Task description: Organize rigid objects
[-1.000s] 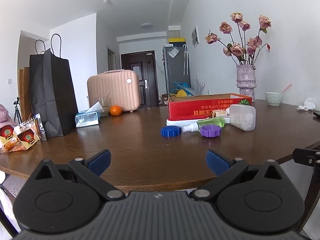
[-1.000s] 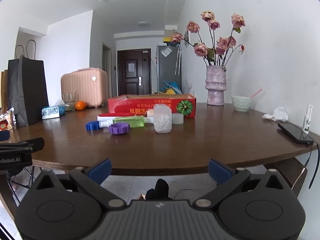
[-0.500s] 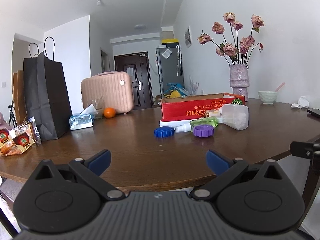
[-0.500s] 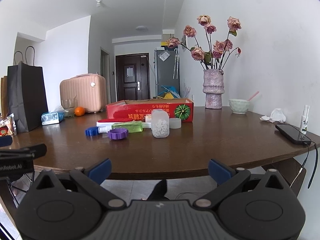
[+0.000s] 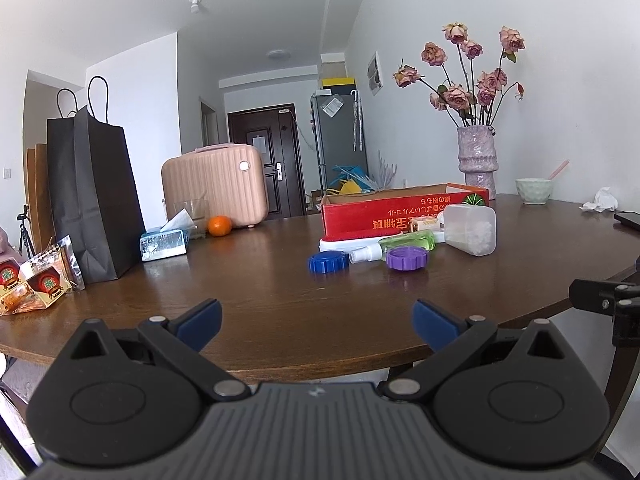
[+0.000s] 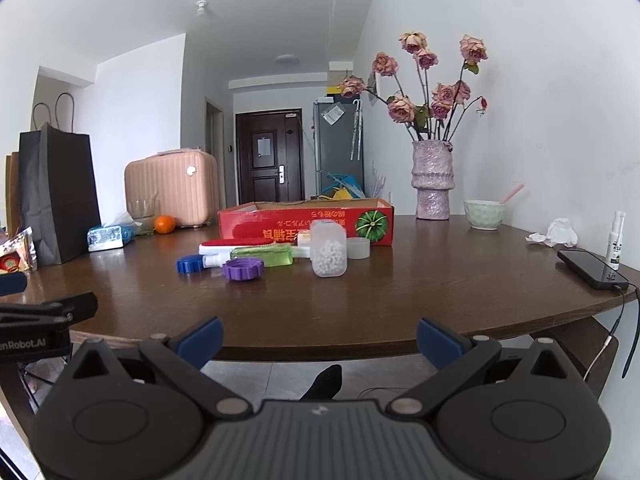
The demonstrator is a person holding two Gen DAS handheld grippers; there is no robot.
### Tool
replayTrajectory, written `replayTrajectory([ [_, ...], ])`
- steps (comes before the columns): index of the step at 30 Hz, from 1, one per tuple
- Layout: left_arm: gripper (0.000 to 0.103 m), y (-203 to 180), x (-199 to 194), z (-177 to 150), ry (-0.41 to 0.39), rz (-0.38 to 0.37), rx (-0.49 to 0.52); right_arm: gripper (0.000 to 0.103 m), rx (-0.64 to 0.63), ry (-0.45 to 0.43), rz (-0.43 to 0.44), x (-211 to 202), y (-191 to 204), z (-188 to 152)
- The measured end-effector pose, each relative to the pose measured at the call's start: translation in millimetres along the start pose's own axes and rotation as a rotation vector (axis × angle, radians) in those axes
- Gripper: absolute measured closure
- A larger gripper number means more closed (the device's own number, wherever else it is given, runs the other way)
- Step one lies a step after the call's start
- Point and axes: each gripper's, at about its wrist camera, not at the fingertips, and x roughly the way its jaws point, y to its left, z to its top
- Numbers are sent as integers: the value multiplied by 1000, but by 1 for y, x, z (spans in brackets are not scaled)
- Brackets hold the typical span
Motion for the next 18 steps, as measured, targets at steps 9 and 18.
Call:
replayTrajectory([
  [9, 0, 0, 2, 0, 8, 2, 2, 0, -3, 7, -4, 2, -1, -1],
  [18, 0, 0, 9, 4, 14, 14, 8, 0, -12, -28, -53, 9, -14, 10],
])
